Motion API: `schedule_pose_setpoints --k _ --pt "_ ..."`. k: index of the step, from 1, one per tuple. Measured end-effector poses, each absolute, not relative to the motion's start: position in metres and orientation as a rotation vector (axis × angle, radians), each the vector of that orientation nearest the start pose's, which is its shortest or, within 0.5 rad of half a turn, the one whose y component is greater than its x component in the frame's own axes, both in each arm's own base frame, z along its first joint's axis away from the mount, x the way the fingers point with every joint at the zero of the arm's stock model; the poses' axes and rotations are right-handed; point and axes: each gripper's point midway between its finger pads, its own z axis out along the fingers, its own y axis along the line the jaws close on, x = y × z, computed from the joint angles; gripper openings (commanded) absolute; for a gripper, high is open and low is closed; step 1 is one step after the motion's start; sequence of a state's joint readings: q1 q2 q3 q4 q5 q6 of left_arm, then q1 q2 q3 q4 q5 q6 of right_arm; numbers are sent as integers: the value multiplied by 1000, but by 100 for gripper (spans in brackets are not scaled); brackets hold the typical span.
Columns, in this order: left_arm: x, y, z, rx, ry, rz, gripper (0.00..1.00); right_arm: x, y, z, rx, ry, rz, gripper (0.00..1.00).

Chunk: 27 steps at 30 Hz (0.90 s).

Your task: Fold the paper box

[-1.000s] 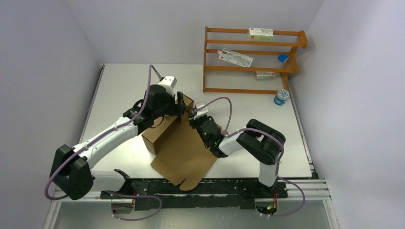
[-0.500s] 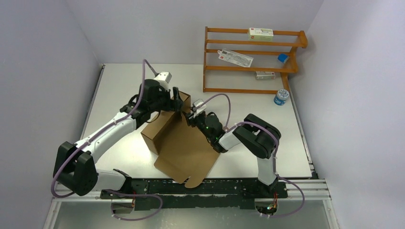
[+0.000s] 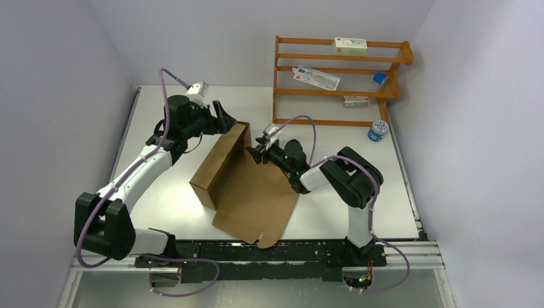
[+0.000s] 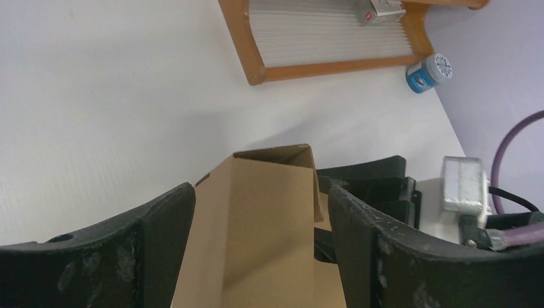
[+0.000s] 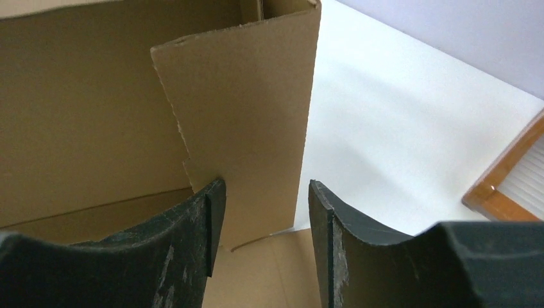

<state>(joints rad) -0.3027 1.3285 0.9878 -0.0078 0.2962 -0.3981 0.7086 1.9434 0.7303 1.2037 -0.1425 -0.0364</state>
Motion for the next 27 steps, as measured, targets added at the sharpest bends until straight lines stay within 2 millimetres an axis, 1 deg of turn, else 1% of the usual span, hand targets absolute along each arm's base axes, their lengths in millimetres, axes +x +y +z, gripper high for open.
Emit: schedule_pose_setpoints --k 2,4,7,10,11,14,18,21,24,27 --pt "386 -185 227 98 1975 -749 80 371 351 112 -712 1443 653 55" --pt "393 -185 220 91 1987 -754 79 372 355 119 -732 1419 671 54" --pt "398 -189 199 86 2036 -778 76 371 361 125 -769 1390 706 52" --pt "399 -196 182 89 2074 -820 73 370 365 124 -821 1386 734 51" --pt "399 -197 179 92 2078 -831 72 369 367 123 -838 1386 741 51" --pt "399 -202 180 112 2068 -863 67 366 369 118 -890 1393 755 50" --pt "397 -206 180 137 2065 -893 66 368 361 107 -948 1432 790 49" --pt "395 -208 180 150 2066 -902 65 371 351 106 -982 1469 804 50" --pt "395 -209 178 156 2070 -911 65 366 342 114 -1029 1499 814 52" --pt "395 -210 177 163 2070 -917 64 359 334 133 -1074 1498 817 54"
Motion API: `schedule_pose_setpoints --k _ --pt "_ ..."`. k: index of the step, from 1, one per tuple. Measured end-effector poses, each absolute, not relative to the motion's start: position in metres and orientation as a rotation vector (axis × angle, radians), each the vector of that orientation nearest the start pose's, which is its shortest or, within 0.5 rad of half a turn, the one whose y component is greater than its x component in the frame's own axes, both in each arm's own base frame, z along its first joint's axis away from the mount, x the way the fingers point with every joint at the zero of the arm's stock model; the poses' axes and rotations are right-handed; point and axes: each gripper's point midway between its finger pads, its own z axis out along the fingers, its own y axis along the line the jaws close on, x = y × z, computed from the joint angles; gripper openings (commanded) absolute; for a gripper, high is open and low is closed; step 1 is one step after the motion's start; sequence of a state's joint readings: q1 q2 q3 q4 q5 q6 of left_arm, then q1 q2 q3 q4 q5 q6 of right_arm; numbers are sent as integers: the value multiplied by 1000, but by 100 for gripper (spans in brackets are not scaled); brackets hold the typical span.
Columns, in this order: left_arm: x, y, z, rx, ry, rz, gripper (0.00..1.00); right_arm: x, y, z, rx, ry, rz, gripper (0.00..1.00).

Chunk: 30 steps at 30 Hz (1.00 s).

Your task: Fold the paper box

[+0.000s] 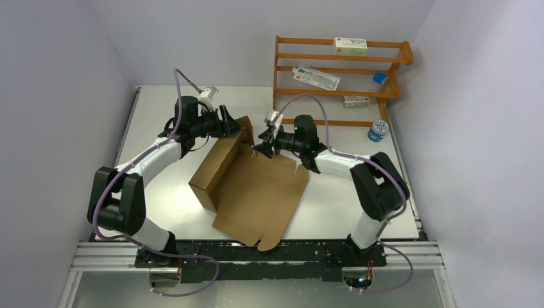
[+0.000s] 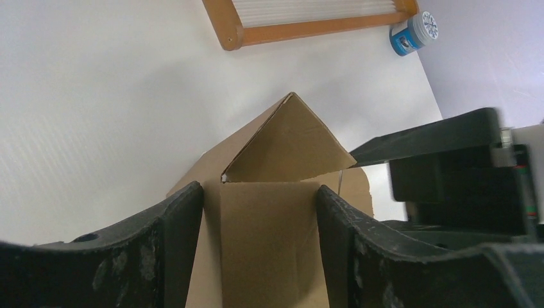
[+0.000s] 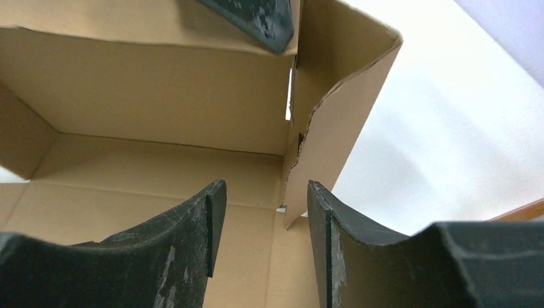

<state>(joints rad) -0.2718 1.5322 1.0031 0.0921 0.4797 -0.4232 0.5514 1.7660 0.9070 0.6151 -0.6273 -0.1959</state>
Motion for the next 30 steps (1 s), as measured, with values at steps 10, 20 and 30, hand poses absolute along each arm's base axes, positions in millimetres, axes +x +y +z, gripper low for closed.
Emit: schedule_pose_setpoints --k 10,20,30 --pt "392 -216 177 201 2072 -909 64 374 291 185 -997 1496 813 57" --pt "389 -218 179 215 2080 -858 66 345 354 190 -877 1521 742 52" --pt "387 -215 180 208 2089 -805 66 367 339 172 -676 1590 495 42"
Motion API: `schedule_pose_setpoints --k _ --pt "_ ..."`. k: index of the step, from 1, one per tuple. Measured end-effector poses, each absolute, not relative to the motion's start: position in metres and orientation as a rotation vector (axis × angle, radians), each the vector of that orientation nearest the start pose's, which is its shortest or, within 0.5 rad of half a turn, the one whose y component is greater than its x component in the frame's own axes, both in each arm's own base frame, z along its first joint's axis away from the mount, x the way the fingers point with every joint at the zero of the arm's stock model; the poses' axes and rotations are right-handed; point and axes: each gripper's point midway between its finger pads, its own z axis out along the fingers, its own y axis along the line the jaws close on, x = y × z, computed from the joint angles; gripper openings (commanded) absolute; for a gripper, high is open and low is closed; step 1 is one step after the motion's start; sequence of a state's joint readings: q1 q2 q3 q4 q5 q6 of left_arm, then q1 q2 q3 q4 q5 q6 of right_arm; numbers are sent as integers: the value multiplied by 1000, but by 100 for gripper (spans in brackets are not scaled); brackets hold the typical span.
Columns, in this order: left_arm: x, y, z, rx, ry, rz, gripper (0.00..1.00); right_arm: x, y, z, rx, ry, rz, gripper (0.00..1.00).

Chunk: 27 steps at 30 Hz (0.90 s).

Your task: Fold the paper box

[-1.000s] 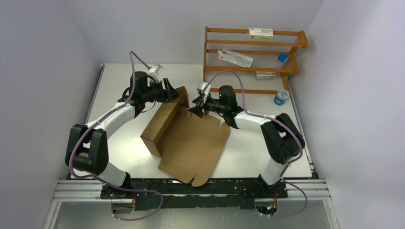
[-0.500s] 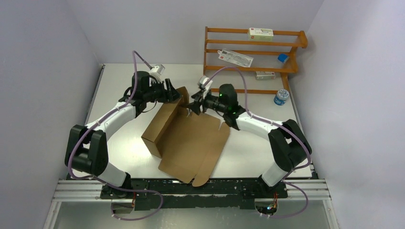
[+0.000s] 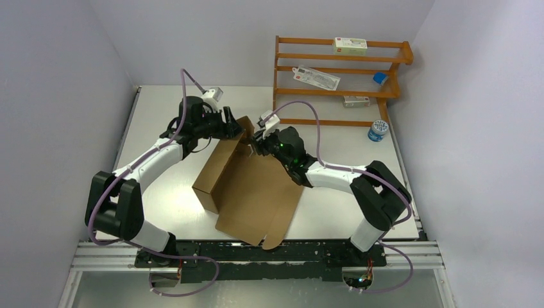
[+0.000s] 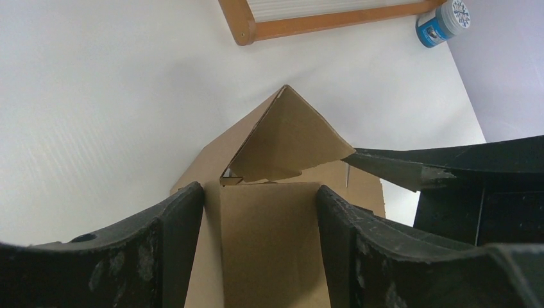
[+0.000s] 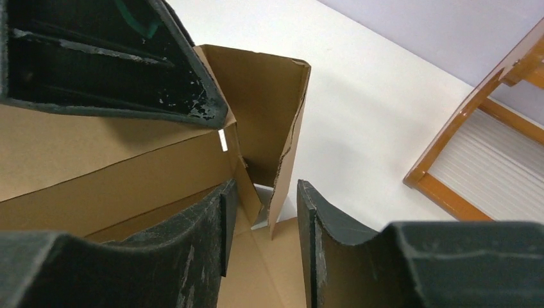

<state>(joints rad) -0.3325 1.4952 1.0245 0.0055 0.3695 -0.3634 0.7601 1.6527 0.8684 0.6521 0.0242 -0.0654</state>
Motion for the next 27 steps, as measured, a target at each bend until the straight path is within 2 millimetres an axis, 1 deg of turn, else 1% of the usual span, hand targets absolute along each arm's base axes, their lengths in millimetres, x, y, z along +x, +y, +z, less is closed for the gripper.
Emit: schedule_pose_setpoints --k 4,6,8,11,13,16,24,27 --pt "387 -216 180 209 2090 -798 66 371 336 167 -657 1598 467 41" --pt "386 -217 181 214 2091 -795 66 373 336 162 -654 1605 459 37" --pt "386 -218 181 218 2091 -790 66 374 337 156 -654 1611 457 29" --pt "386 -218 180 218 2092 -780 66 375 339 145 -661 1633 453 11" --pt "386 -218 180 218 2094 -773 66 374 339 141 -665 1643 454 0" --pt "387 -218 180 214 2094 -760 65 370 341 143 -659 1647 457 0" --pt "389 -217 179 194 2093 -722 64 344 342 160 -633 1643 498 0" --pt "390 -217 179 185 2093 -712 64 336 338 158 -606 1667 517 1"
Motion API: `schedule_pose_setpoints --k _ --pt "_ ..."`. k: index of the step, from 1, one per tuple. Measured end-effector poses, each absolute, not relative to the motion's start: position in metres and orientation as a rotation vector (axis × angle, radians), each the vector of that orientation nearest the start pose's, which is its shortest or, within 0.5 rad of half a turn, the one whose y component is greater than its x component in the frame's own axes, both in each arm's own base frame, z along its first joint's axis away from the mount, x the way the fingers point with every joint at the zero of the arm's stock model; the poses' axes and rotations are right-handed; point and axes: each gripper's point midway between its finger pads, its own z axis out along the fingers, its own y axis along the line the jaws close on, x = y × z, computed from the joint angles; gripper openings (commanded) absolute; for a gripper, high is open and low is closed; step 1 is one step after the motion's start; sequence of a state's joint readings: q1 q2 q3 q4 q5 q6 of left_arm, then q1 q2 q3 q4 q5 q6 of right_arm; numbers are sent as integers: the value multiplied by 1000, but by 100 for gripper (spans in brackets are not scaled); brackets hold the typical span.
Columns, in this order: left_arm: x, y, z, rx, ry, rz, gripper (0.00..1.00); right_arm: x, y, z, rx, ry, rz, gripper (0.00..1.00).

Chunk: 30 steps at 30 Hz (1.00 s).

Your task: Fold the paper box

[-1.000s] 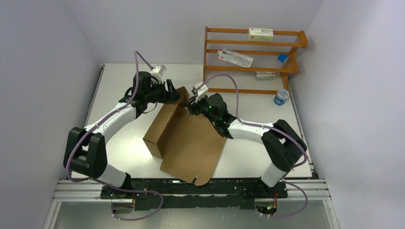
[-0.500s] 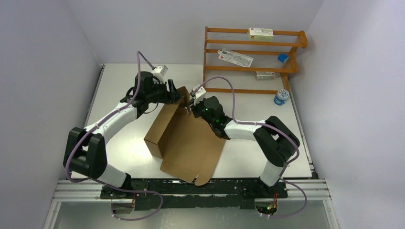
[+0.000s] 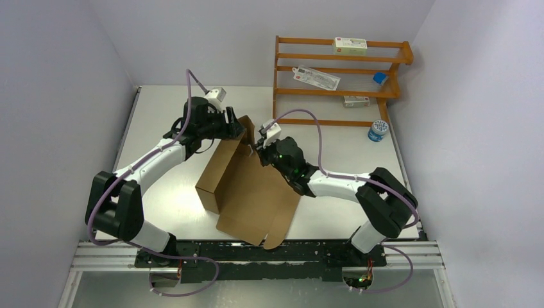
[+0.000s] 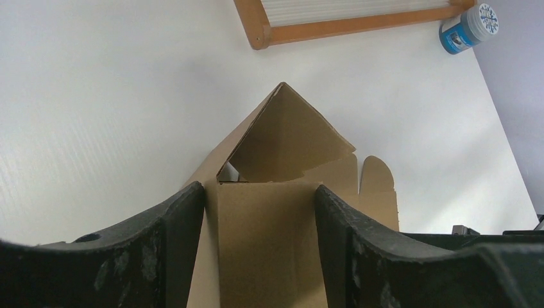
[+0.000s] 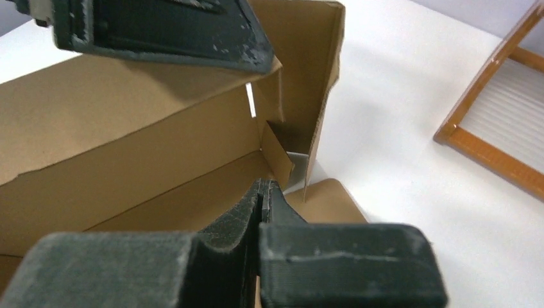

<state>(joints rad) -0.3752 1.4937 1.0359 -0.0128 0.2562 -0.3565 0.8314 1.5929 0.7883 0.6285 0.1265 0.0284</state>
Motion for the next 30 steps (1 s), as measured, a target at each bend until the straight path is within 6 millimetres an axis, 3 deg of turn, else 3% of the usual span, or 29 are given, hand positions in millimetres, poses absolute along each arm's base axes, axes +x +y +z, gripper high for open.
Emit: schedule_pose_setpoints --k 2,6,12,20,22,27,30 --pt "390 -216 179 183 2093 -708 64 334 333 155 -585 1683 512 18" --pt "390 -217 179 184 2093 -708 64 338 326 149 -541 1704 480 38" --pt "390 -217 179 186 2092 -709 64 350 331 155 -496 1662 470 44" --pt "389 -219 179 191 2092 -711 64 382 339 160 -398 1589 407 38" --pt "389 -219 179 191 2092 -711 64 387 341 159 -385 1578 398 31" --pt "389 -219 179 190 2091 -711 63 391 345 155 -389 1572 386 0" --pt "389 -218 179 189 2091 -709 62 389 343 157 -386 1582 386 0"
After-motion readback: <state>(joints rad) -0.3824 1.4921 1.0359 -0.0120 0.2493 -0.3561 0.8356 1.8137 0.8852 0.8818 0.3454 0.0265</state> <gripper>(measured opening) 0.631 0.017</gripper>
